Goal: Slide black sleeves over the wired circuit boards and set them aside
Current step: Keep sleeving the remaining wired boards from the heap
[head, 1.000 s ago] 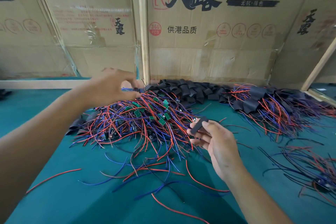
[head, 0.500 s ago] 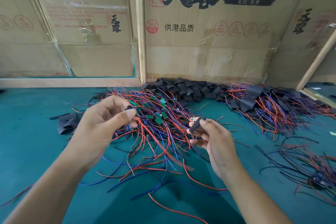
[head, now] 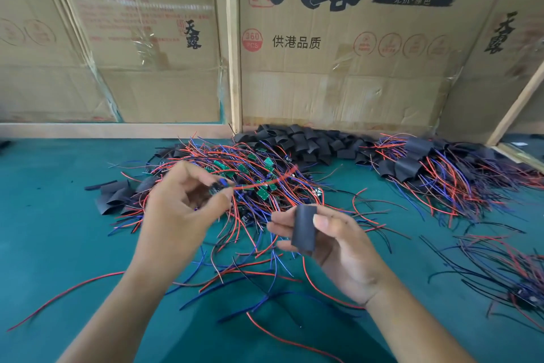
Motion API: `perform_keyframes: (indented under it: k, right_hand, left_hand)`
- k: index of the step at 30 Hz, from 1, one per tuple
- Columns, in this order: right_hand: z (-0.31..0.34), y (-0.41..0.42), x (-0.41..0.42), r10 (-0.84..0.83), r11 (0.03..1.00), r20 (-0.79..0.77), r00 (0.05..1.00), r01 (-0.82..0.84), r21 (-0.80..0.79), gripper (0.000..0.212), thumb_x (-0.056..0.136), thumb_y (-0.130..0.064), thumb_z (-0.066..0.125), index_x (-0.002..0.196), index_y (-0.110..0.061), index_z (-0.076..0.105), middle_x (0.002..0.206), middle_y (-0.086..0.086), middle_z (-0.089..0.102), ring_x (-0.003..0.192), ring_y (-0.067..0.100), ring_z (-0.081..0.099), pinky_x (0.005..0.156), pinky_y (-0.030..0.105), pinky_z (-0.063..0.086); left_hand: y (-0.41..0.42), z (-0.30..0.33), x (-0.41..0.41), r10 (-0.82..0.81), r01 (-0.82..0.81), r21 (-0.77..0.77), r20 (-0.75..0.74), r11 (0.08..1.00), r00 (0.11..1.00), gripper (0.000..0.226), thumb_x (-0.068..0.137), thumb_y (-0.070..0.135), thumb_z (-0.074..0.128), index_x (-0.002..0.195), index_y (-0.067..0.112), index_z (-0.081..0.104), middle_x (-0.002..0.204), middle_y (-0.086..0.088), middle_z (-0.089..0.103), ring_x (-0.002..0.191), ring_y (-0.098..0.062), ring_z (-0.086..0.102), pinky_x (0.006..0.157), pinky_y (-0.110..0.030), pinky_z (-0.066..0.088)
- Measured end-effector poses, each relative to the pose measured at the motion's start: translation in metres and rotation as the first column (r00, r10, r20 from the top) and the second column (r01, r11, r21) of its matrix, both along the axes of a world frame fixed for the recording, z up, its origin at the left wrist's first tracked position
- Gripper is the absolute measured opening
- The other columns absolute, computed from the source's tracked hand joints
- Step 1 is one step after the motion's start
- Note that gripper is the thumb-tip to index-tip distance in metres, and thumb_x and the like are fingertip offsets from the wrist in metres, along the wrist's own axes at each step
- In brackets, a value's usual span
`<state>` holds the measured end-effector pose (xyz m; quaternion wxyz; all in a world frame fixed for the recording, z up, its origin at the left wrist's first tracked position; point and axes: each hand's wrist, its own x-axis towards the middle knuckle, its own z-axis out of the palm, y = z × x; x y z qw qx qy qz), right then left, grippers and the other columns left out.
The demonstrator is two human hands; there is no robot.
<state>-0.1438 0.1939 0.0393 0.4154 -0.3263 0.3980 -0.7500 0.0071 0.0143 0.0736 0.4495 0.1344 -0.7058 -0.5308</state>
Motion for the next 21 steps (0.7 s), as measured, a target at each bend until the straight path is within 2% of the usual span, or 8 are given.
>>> perform_keyframes:
  k: [2,4,6,9,13,17,19,21]
  right_hand:
    - [0.001,-0.004,0.008,0.048,0.999,0.058,0.997,-0.046,-0.023,0.060,0.073,-0.030,0.083,0.115,0.009,0.064,0.130,0.032,0.059,0.122,0.046,0.058,0.095,0.049,0.054]
    - [0.002,-0.007,0.011,0.041,0.999,0.097,0.994,-0.038,-0.039,0.069,0.069,-0.033,0.087,0.116,0.011,0.063,0.132,0.032,0.058,0.125,0.046,0.056,0.098,0.051,0.052]
    - [0.004,-0.008,0.009,0.011,0.999,0.128,0.992,-0.006,-0.039,0.069,0.066,-0.035,0.089,0.115,0.008,0.066,0.132,0.031,0.059,0.125,0.044,0.056,0.101,0.053,0.051]
    - [0.005,-0.006,0.003,-0.032,0.999,0.176,0.984,0.034,-0.010,0.062,0.067,-0.032,0.087,0.113,0.005,0.067,0.131,0.027,0.061,0.122,0.041,0.060,0.093,0.045,0.056]
    - [0.005,-0.004,-0.004,-0.037,0.999,0.143,0.989,0.036,0.015,0.066,0.067,-0.036,0.087,0.114,0.005,0.066,0.126,0.024,0.065,0.116,0.037,0.065,0.083,0.036,0.060]
    - [0.009,-0.001,-0.009,-0.109,0.994,0.151,0.983,0.108,0.017,0.040,0.073,-0.029,0.076,0.102,-0.001,0.075,0.117,0.022,0.069,0.108,0.032,0.069,0.074,0.032,0.061]
    - [0.011,0.001,-0.012,-0.141,0.990,0.170,0.975,0.141,0.009,0.029,0.079,-0.024,0.069,0.096,-0.003,0.077,0.114,0.020,0.070,0.104,0.031,0.071,0.072,0.031,0.061]
    - [0.013,0.002,-0.013,-0.158,0.987,0.182,0.971,0.160,-0.001,0.027,0.082,-0.023,0.063,0.093,-0.004,0.079,0.112,0.019,0.071,0.103,0.030,0.071,0.071,0.029,0.061]
  left_hand:
    - [0.008,-0.005,-0.002,-0.025,0.033,-0.104,0.079,0.994,0.997,0.027,0.074,0.027,0.081,0.084,0.029,0.056,0.089,0.000,0.076,0.077,-0.020,0.071,0.074,-0.028,0.053]
    - [0.013,-0.010,-0.001,-0.048,0.093,-0.226,0.198,0.970,0.979,0.030,0.077,0.022,0.080,0.089,0.032,0.054,0.093,0.008,0.076,0.084,-0.011,0.071,0.079,-0.021,0.051]
    - [0.017,-0.014,-0.001,-0.065,0.168,-0.312,0.314,0.935,0.947,0.037,0.082,0.013,0.080,0.095,0.035,0.054,0.095,0.014,0.074,0.092,-0.007,0.070,0.084,-0.018,0.048]
    - [0.019,-0.017,0.000,-0.078,0.251,-0.356,0.436,0.900,0.897,0.036,0.085,0.017,0.077,0.101,0.040,0.055,0.099,0.023,0.071,0.095,0.004,0.064,0.081,-0.008,0.041]
    - [0.016,-0.015,0.003,-0.059,0.282,-0.396,0.490,0.874,0.870,0.032,0.085,0.025,0.078,0.102,0.042,0.057,0.100,0.028,0.066,0.097,0.004,0.062,0.079,-0.004,0.038]
    - [0.014,-0.013,0.006,-0.047,0.299,-0.409,0.523,0.862,0.851,0.028,0.087,0.030,0.076,0.103,0.045,0.058,0.097,0.024,0.065,0.090,-0.003,0.063,0.072,-0.007,0.041]
    - [0.014,-0.012,0.008,-0.025,0.306,-0.452,0.528,0.838,0.849,0.026,0.087,0.031,0.075,0.102,0.044,0.058,0.095,0.025,0.065,0.088,-0.002,0.063,0.074,-0.008,0.041]
    - [0.014,-0.009,0.012,-0.006,0.319,-0.484,0.542,0.815,0.840,0.022,0.087,0.033,0.075,0.099,0.041,0.059,0.095,0.025,0.065,0.090,0.001,0.062,0.077,-0.009,0.041]
